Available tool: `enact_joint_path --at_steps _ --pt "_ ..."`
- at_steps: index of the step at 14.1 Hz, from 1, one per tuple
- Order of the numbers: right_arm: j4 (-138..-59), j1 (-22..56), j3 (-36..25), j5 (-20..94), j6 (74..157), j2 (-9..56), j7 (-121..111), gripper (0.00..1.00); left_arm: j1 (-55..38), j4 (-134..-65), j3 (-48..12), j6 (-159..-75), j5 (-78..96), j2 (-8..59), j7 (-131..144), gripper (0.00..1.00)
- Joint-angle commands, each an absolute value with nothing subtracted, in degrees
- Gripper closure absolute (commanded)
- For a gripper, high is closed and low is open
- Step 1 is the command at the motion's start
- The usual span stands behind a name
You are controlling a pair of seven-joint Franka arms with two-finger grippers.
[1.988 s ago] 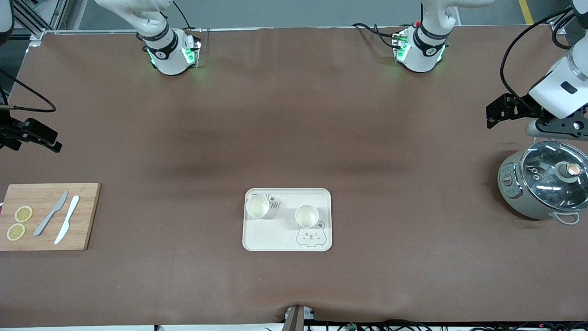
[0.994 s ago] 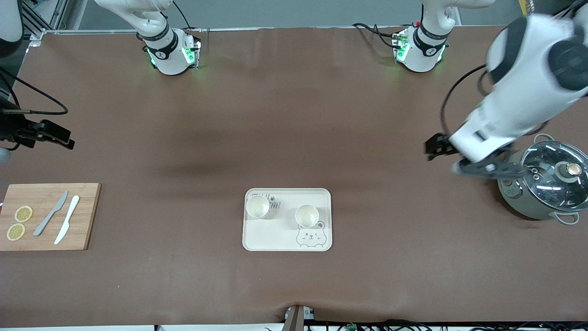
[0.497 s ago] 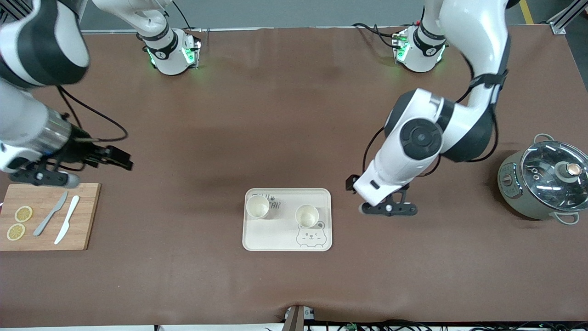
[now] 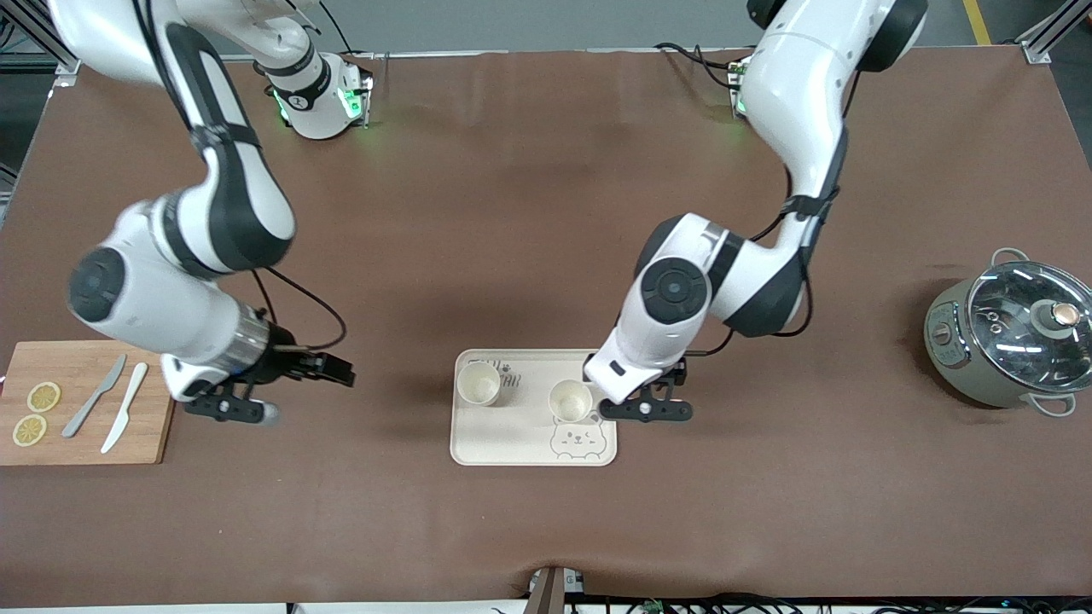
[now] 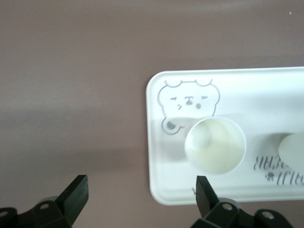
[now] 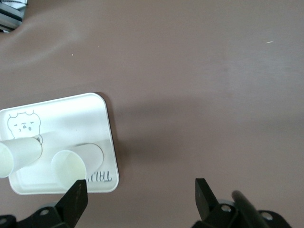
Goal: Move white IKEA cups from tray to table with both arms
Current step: 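Lower both open grippers around the two white cups on the tray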
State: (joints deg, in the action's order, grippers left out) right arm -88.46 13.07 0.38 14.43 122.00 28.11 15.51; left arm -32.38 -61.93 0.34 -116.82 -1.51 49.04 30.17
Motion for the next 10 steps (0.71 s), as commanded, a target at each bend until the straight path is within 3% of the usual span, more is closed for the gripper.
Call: enact_joint_path --at_steps 1,10 --pt "-87.5 15.5 -0.1 15.4 125.8 31.6 16.8 0.0 -33.2 -58.1 1.5 -118.5 -2.3 52.5 31.3 0.0" --pt "-87.2 24.0 -0.2 14.8 134.3 40.1 21.2 0.0 -36.5 -58.5 3.9 -129.6 -2.4 56.8 33.7 0.0"
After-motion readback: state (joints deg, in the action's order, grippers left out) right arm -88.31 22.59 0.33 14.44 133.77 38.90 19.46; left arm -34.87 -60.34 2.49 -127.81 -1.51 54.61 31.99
